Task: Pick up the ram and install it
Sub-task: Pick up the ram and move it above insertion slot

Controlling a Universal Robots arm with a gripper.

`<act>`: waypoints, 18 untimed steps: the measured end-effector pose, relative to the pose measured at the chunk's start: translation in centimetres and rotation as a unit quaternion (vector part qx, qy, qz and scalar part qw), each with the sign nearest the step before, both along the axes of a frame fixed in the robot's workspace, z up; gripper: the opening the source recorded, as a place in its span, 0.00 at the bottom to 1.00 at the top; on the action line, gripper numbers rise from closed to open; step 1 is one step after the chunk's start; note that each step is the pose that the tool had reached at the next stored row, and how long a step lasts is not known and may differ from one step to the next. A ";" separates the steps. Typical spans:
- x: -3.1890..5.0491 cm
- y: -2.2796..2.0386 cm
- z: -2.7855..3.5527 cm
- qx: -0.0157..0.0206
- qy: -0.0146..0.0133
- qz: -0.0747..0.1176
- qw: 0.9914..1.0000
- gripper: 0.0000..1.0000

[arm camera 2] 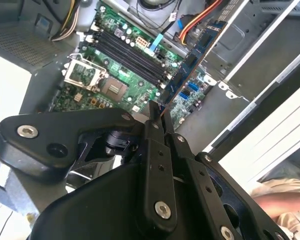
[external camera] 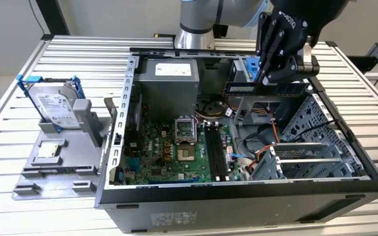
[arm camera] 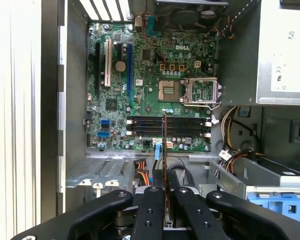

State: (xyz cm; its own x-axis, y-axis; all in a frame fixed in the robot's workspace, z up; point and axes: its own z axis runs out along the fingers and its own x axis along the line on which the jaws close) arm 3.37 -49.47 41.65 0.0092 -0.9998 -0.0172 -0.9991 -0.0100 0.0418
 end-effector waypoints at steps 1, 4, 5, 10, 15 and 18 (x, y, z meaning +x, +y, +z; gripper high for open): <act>0.00 0.15 0.00 0.000 0.000 0.000 1.000 0.00; 0.00 0.80 -0.02 0.000 0.000 -0.001 1.000 0.00; 0.00 1.00 -0.02 0.000 0.000 -0.001 1.000 0.00; 0.00 1.61 -0.04 0.000 0.000 -0.002 1.000 0.00; 0.00 2.03 -0.06 0.000 0.000 -0.002 1.000 0.00; 0.00 2.29 -0.06 0.000 0.000 -0.002 1.000 0.00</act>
State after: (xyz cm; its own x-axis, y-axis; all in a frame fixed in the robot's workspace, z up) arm 3.37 -47.19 41.59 0.0049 -0.9998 -0.0172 -0.9991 -0.0057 0.0418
